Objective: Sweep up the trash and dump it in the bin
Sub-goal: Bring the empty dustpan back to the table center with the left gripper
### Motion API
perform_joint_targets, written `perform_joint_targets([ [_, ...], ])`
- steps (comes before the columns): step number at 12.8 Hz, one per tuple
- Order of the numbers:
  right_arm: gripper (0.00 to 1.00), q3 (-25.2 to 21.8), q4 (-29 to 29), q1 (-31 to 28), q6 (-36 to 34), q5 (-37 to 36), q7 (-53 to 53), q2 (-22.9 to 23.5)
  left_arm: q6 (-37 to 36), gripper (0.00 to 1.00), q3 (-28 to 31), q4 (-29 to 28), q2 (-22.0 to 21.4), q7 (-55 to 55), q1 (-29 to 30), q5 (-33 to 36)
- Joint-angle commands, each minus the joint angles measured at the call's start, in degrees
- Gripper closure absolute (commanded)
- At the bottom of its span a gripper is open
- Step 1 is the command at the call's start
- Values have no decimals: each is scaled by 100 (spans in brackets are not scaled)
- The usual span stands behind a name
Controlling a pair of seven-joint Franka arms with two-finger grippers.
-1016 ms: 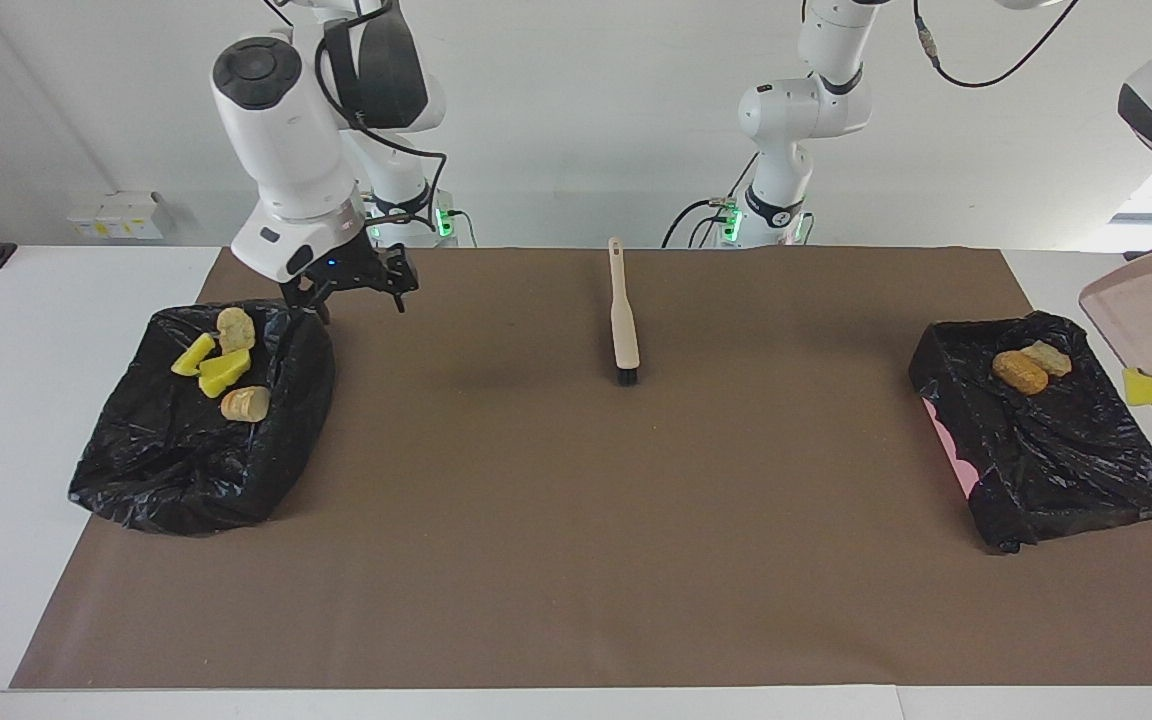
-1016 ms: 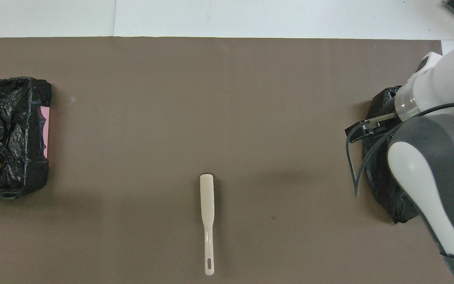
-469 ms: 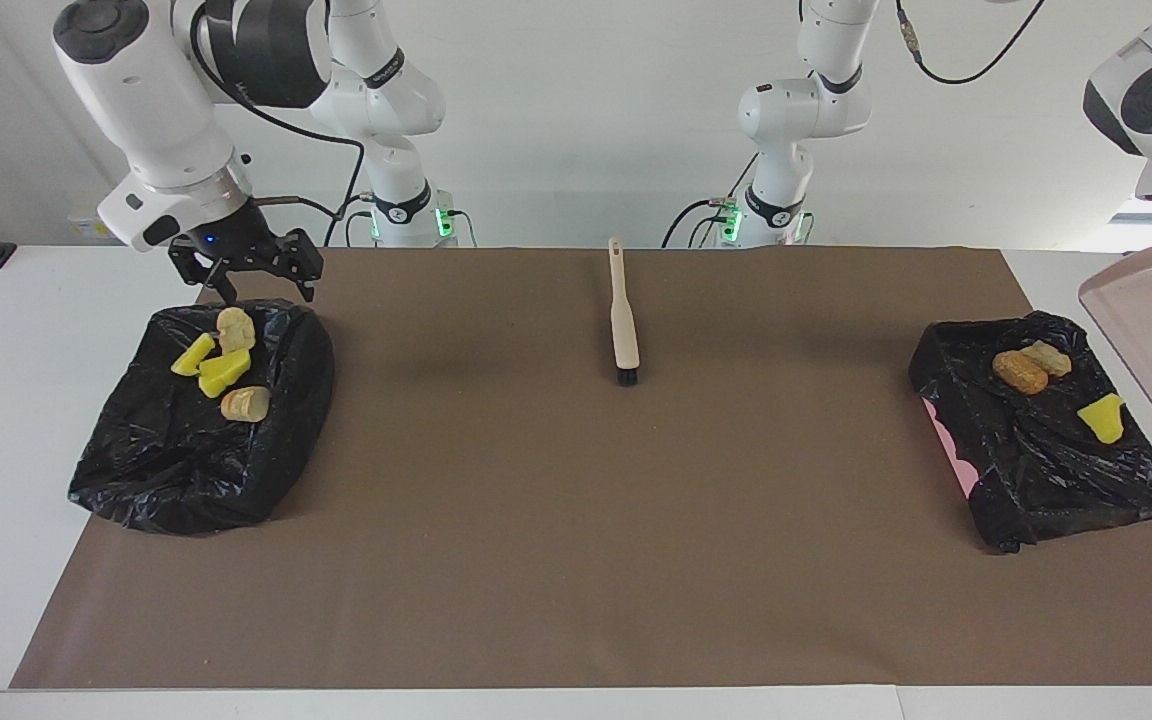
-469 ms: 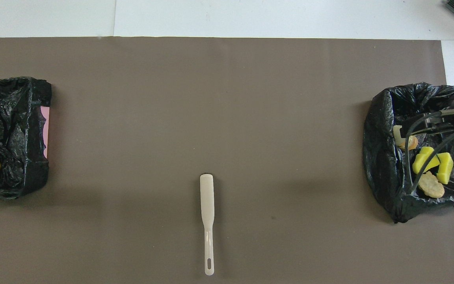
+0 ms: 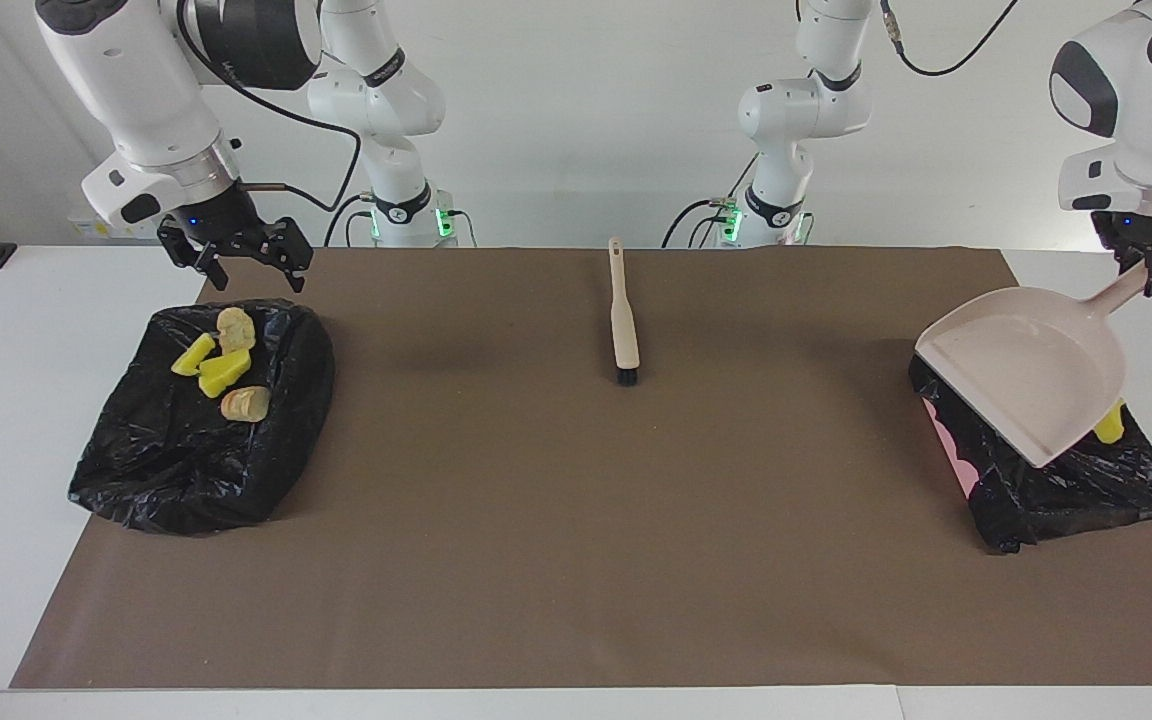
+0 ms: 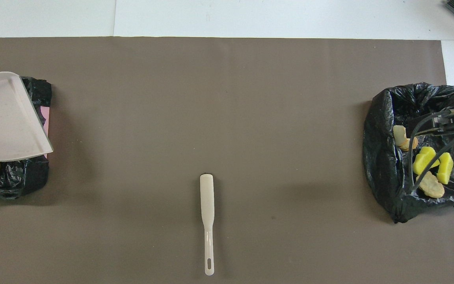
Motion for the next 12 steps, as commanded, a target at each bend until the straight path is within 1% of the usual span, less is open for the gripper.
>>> perform_joint_targets([
  [1, 0, 42, 128, -183, -152, 279, 77, 9, -239, 100, -441, -332, -147, -1625, -87, -629],
  [4, 0, 33, 84, -228, -160, 192, 68, -18, -187, 100, -1179, -421, 28, -3707, -87, -1183],
  [6, 0, 33, 84, -175, -169, 192, 60, -18, -116, 100, -1750, -412, 230, -5472, -105, -1588],
  [8, 0, 42, 84, -158, -160, 192, 60, -18, 164, 100, -2268, -395, 389, -6706, -131, -1774],
  [10, 0, 42, 84, -158, -160, 192, 60, -18, 261, 100, -2892, -263, 800, -7865, -157, -1696],
  [11, 0, 42, 84, -158, -160, 201, 60, -18, 462, 100, -3148, -141, 1142, -8637, -271, -1643],
  [12, 0, 42, 84, -158, -160, 192, 60, -18, 621, 100, -3255, 17, 1459, -9245, -490, -1408],
])
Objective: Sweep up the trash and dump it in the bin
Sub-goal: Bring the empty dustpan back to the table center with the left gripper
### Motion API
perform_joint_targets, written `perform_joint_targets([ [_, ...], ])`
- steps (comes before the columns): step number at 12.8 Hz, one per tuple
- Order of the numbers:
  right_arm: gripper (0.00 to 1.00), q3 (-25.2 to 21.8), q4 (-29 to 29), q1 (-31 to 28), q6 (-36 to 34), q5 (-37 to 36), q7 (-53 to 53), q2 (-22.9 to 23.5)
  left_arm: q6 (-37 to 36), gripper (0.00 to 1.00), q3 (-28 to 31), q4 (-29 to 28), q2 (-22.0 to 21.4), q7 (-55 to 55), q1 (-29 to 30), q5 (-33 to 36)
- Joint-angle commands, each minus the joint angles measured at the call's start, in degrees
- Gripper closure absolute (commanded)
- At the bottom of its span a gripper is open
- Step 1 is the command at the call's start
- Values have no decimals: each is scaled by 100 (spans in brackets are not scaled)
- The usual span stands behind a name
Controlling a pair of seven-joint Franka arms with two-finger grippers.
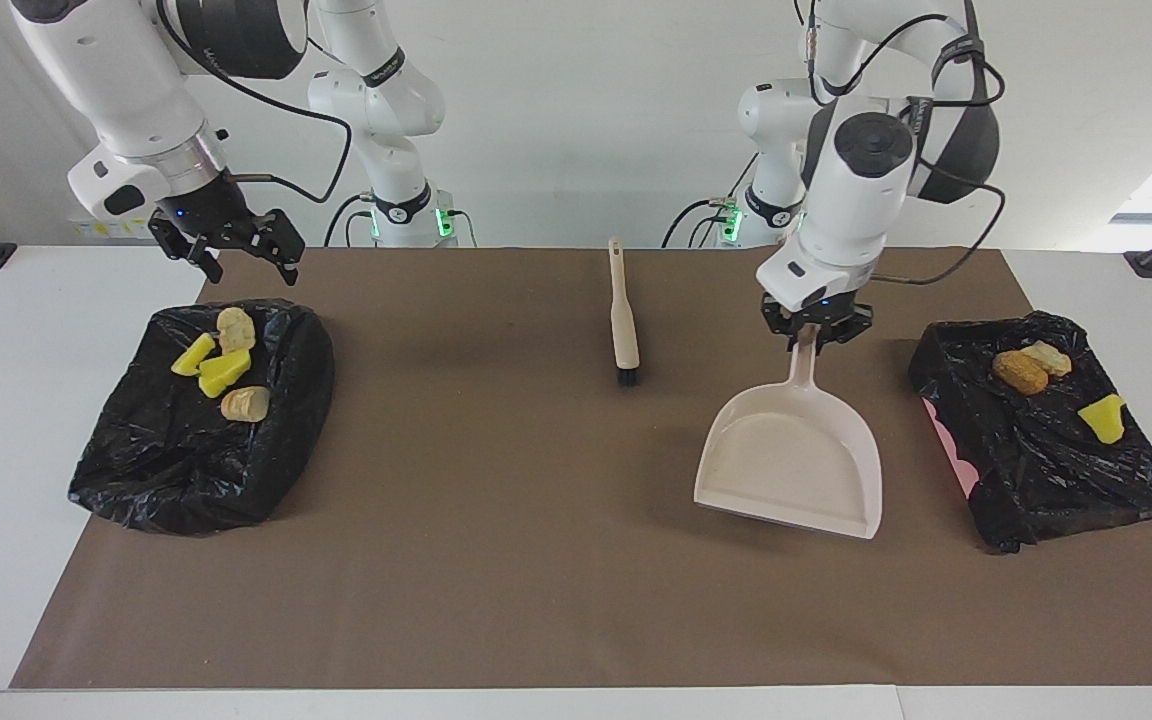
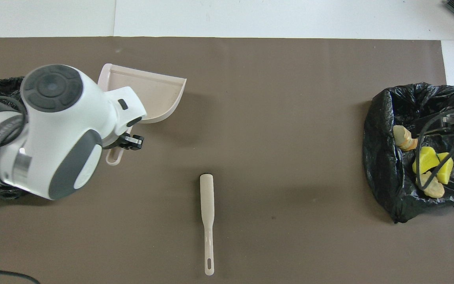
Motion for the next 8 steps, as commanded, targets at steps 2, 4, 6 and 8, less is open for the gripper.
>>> perform_joint_targets([
  [2, 0, 10, 28, -13, -105, 81, 48, -17, 260, 100, -406, 881, 1204, -1793, -489, 563],
  [4, 0, 10, 28, -13, -105, 81, 48, -17, 269, 100, -478, 1295, 1610, -2313, -769, 801],
  [6, 0, 10, 28, -13, -105, 81, 48, -17, 478, 100, -478, 1481, 1840, -2508, -981, 898],
  [8, 0, 10, 28, -13, -105, 72, 48, -17, 646, 100, -478, 1481, 1893, -2517, -1043, 916],
])
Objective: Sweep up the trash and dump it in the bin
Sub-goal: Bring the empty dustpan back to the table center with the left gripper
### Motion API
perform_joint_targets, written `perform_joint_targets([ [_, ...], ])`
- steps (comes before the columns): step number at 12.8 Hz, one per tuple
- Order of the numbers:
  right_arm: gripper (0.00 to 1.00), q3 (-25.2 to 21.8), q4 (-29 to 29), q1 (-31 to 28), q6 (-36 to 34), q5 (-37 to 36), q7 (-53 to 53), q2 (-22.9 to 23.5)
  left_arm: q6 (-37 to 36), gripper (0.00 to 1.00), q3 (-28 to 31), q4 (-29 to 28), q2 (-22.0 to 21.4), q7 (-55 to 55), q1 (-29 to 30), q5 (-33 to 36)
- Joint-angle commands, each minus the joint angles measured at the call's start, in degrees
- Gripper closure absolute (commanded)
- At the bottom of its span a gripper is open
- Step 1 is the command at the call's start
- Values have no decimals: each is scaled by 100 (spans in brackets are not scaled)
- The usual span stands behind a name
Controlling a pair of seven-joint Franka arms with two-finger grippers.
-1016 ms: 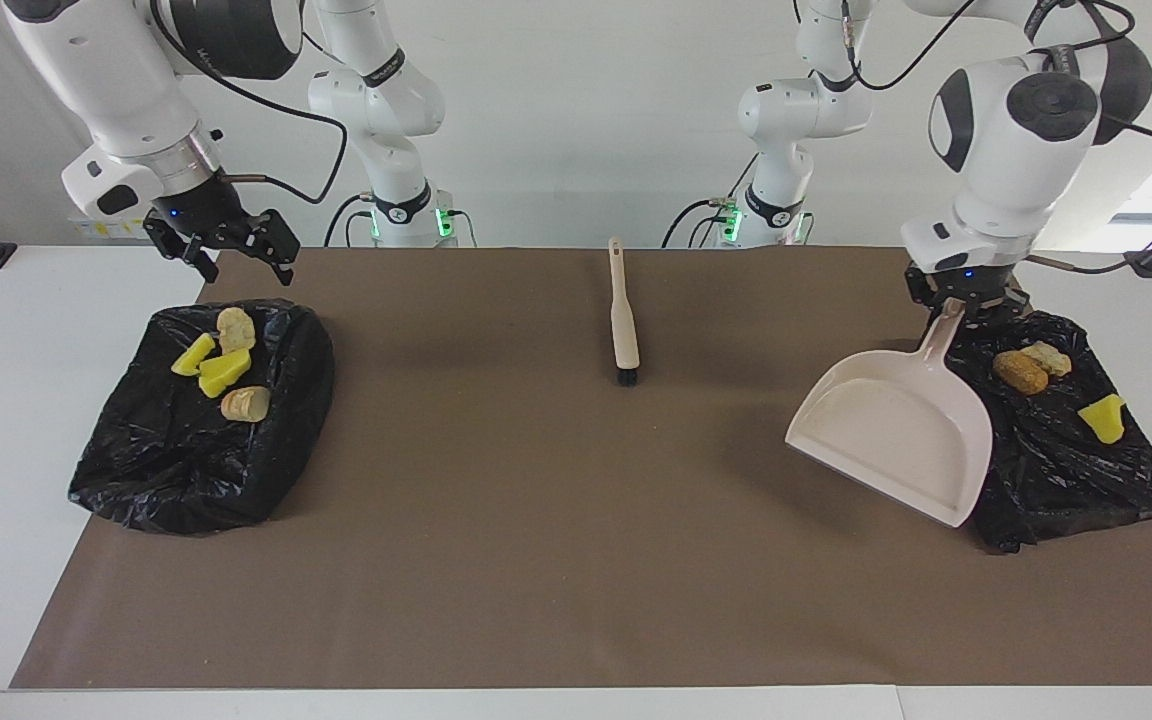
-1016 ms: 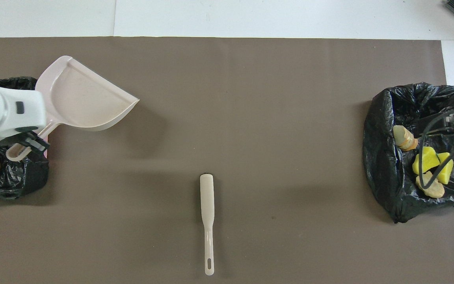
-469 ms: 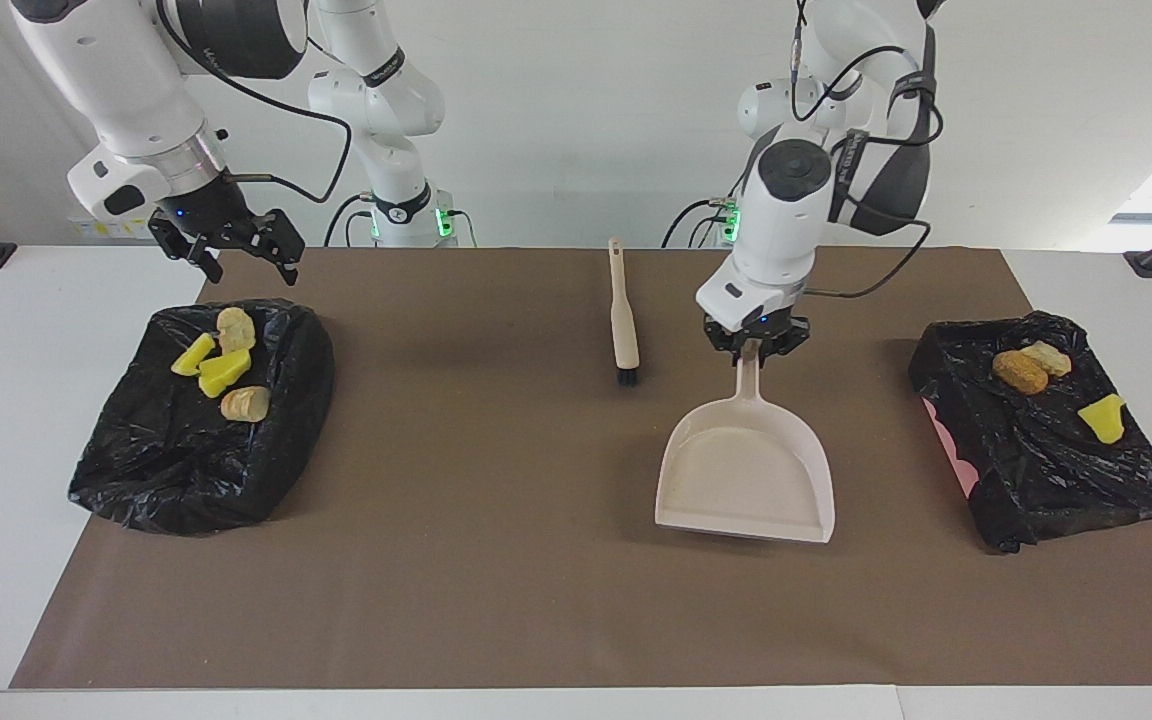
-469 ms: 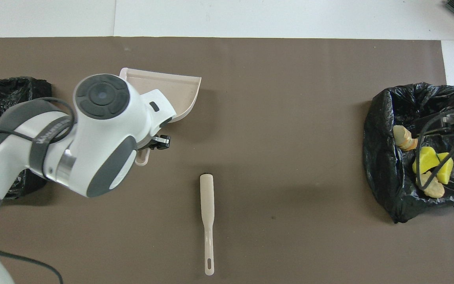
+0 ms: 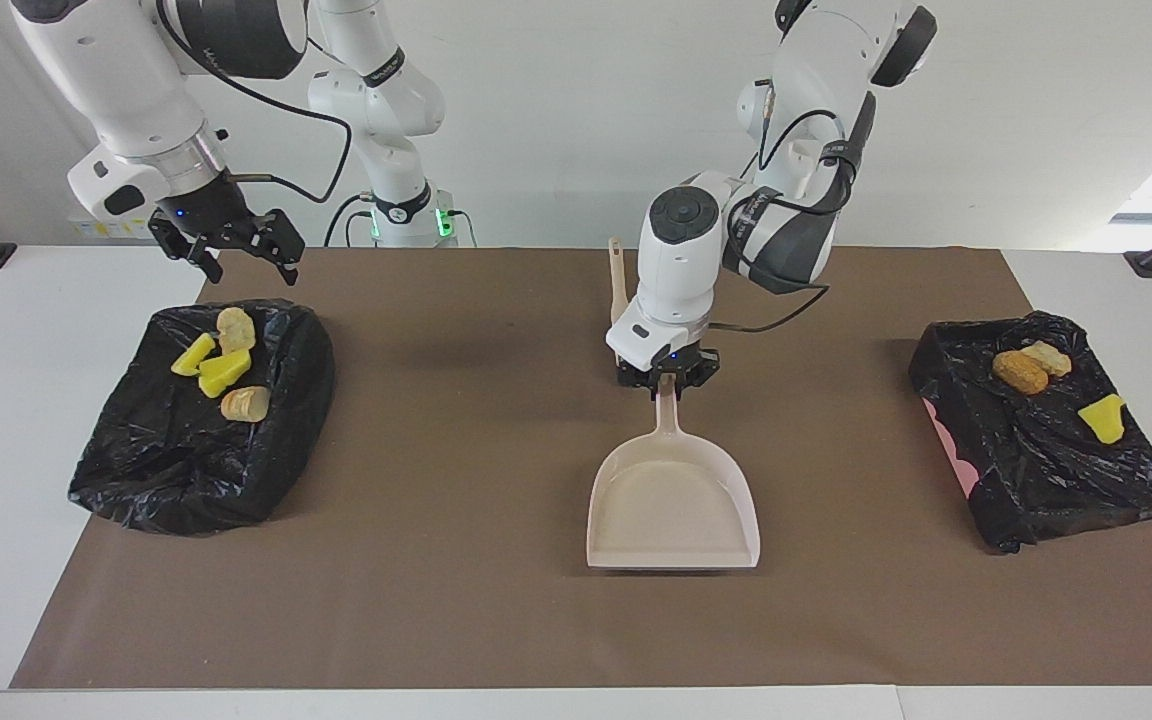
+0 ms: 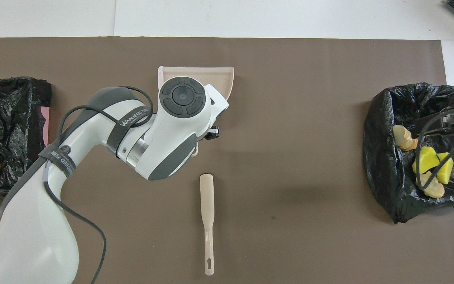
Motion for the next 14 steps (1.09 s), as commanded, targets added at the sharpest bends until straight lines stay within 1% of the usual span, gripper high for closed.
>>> perform_joint_targets([
  [1, 0, 10, 28, -13, -105, 72, 48, -17, 213, 100, 36, 257, 295, -115, -144, 229],
  [3, 0, 10, 28, -13, -105, 81, 48, -17, 188, 100, 45, 494, 550, -220, -267, 327],
  [4, 0, 10, 28, -13, -105, 81, 48, -17, 205, 100, 45, 495, 569, -229, -267, 335],
  [5, 0, 10, 28, -13, -114, 81, 48, -17, 206, 100, 63, 503, 682, -229, -285, 344],
  [6, 0, 10, 28, -13, -105, 81, 48, -17, 214, 100, 63, 504, 761, -229, -328, 483],
  [9, 0, 10, 28, -13, -105, 81, 48, -17, 232, 100, 63, 460, 753, -229, -311, 546],
  [10, 0, 10, 28, -13, -105, 81, 48, -17, 232, 81, 63, 460, 727, -229, -329, 573],
  [11, 0, 10, 28, -13, -105, 81, 48, -17, 223, 49, 63, 451, 718, -229, -329, 581],
  [12, 0, 10, 28, -13, -105, 81, 48, -17, 214, 27, 63, 442, 692, -221, -320, 582],
  [14, 0, 10, 28, -13, -105, 72, 48, -17, 162, 6, 63, 442, 639, -159, -285, 582],
])
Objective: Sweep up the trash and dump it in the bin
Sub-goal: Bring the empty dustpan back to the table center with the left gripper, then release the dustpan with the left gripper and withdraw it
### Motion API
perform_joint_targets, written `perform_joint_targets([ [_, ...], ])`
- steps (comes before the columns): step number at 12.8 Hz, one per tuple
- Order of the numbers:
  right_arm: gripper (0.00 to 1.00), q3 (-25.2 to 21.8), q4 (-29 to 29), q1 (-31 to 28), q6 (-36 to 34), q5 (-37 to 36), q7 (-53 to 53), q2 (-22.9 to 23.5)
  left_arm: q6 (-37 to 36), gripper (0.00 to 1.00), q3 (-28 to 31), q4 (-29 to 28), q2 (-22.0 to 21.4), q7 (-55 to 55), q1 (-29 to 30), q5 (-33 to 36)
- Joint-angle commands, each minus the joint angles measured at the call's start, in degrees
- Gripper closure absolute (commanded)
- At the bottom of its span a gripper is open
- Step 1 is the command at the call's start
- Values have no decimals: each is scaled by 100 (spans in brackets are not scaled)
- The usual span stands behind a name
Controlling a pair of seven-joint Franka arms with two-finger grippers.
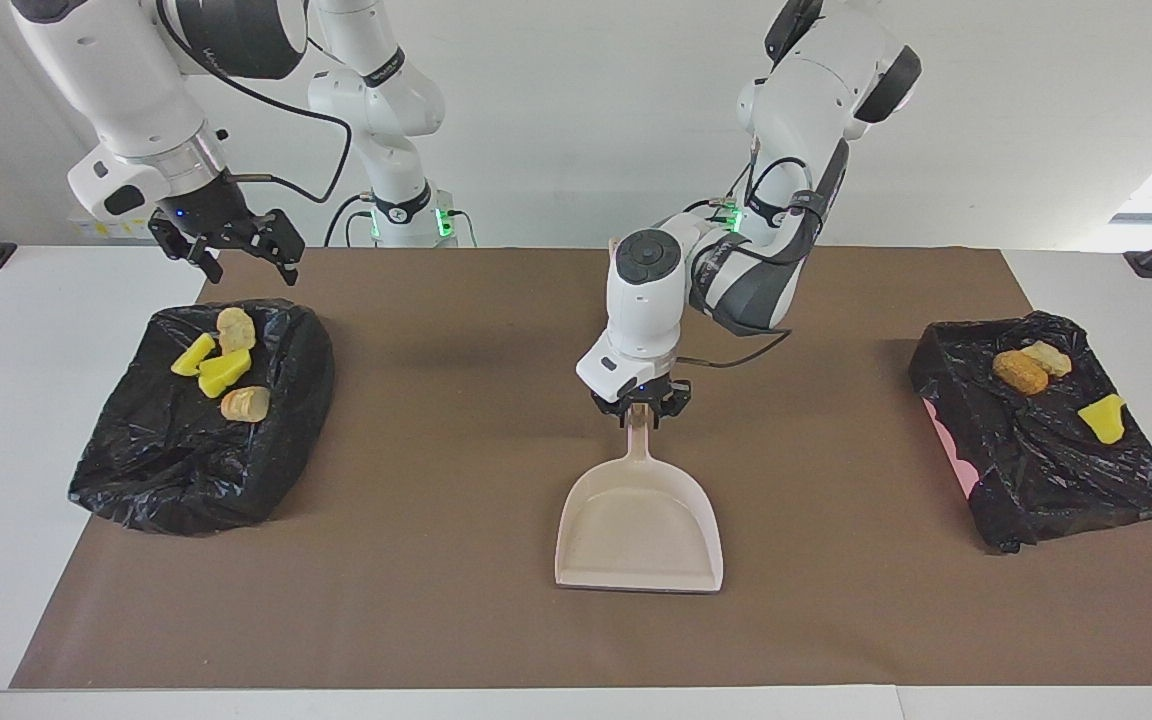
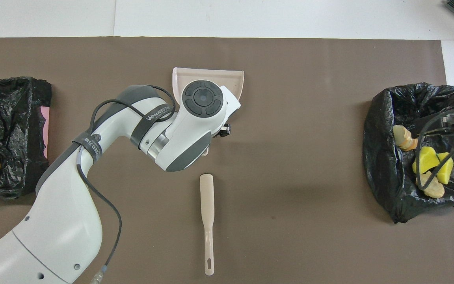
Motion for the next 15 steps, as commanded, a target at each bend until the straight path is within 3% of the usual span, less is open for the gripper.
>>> perform_joint_targets([
  [1, 0, 10, 28, -13, -105, 80, 47, -17, -86, 0, 80, 22, -112, -23, -93, 119],
  [6, 0, 10, 28, -13, -113, 81, 47, -17, -104, 0, 825, -917, -1455, 641, -85, -108],
  [9, 0, 10, 28, -13, -105, 81, 47, -17, -235, 0, 1703, -1314, -2474, 2089, -102, -1293],
  [12, 0, 10, 28, -13, -105, 81, 47, -17, -937, 0, 2547, -1219, -3117, 3496, -138, -1988],
  [15, 0, 10, 28, -13, -105, 81, 47, -17, -1525, 0, 3085, -903, -3514, 4098, -85, -2193],
])
